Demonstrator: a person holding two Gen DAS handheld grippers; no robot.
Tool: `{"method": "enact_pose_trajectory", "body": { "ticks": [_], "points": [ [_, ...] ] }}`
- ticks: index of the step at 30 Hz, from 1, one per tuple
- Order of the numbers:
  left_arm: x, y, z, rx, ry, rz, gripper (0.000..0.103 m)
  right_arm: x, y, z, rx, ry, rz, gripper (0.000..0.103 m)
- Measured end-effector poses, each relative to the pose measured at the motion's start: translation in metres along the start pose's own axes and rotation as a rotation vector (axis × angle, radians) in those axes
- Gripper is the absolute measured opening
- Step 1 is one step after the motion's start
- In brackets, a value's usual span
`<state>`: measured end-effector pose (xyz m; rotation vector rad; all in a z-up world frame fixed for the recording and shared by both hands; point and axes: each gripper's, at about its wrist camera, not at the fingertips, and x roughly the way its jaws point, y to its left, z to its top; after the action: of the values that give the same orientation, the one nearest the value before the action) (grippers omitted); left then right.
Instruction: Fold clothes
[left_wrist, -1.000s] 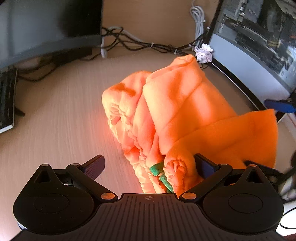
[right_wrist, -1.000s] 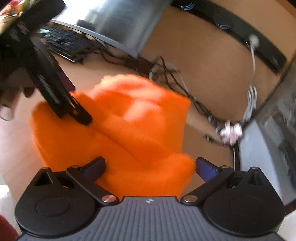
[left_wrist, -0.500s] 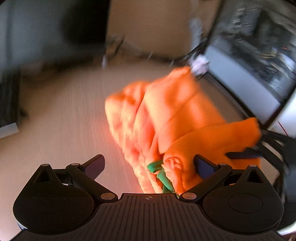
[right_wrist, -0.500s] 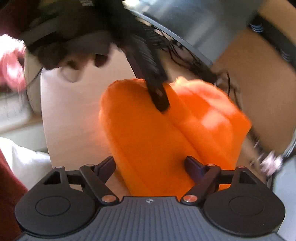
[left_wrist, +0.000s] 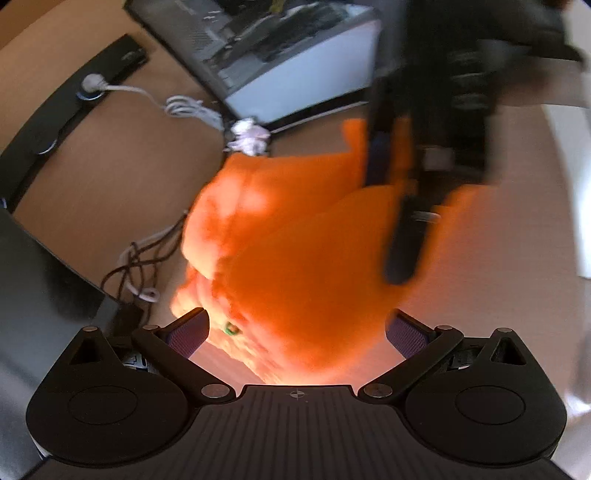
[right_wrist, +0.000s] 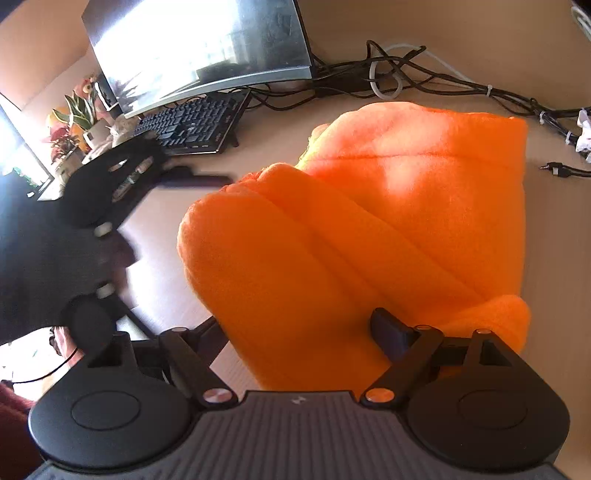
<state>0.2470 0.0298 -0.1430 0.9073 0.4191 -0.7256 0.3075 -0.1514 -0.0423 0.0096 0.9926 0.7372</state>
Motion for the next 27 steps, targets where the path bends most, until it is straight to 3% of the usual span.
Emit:
{"method": "enact_pose_trajectory", "body": {
  "ticks": [2,4,10,18,19,20,23,27],
  "points": [
    [0.005,0.008,0.005,-0.017,-0.018,-0.036,0.103,-0.001,-0.001,0.002,-0.013,-0.004,0.001,0.084],
    [0.007,0.012,0.009,-0.048,-0.031,-0.082,0.103,-0.013,0.01,-0.006,-0.114,-0.036,-0.076,0.084],
    [0.024,0.044,0.007,-0.403,-0.027,-0.302,0.103,-0.033,0.049,-0.047,-0.536,-0.121,-0.315,0.087],
    [0.039,0.071,0.003,-0.737,-0.032,-0.503,0.103,0.014,0.045,-0.075,-0.857,-0.162,-0.627,0.087],
    [0.037,0.07,0.002,-0.763,-0.037,-0.525,0.103,0.018,0.044,-0.072,-0.876,-0.157,-0.625,0.084],
    [0.034,0.068,0.003,-0.779,-0.043,-0.539,0.103,0.022,0.043,-0.069,-0.893,-0.15,-0.62,0.072],
    [0.026,0.062,0.006,-0.78,-0.053,-0.567,0.103,0.028,0.042,-0.06,-0.938,-0.095,-0.575,0.056],
    [0.006,0.058,0.002,-0.775,-0.036,-0.582,0.103,0.025,0.044,-0.06,-1.025,-0.028,-0.55,0.047]
  ]
}}
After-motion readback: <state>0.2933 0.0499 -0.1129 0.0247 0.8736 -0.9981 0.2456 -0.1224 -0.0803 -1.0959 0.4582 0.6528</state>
